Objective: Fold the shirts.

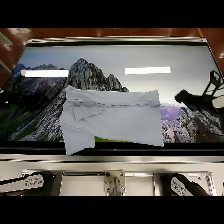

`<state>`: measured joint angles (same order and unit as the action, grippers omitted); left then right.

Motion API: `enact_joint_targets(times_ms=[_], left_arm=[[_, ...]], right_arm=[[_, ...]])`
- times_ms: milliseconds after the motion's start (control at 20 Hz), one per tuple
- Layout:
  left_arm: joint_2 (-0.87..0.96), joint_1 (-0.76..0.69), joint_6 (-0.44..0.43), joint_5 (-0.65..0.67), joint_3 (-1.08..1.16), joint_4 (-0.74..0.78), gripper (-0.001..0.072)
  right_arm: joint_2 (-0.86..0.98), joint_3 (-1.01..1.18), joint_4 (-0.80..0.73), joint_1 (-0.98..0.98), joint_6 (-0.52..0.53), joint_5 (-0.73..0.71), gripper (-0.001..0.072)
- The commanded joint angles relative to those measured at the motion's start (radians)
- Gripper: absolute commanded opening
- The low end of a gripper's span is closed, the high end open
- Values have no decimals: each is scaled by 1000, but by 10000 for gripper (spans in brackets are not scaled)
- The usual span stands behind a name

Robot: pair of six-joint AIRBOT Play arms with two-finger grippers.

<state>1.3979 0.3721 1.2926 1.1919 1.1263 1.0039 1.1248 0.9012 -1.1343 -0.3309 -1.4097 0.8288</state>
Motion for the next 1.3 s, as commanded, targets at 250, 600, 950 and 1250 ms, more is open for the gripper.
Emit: enact_joint_targets(times_ms=[250, 600, 950, 1250], left_arm=[[33, 66, -29, 21, -228, 7, 622], [169, -31, -130, -15, -236, -152, 622], [187, -67, -82, -104, -235, -171, 72], [165, -67, -156, -12, -227, -171, 44]], right_arm=[[-29, -184, 67, -120, 6, 238, 594], [-29, -198, 87, -121, 13, 248, 594], [-29, -203, 43, -121, -27, 334, 594], [58, -343, -4, -121, -17, 463, 673]])
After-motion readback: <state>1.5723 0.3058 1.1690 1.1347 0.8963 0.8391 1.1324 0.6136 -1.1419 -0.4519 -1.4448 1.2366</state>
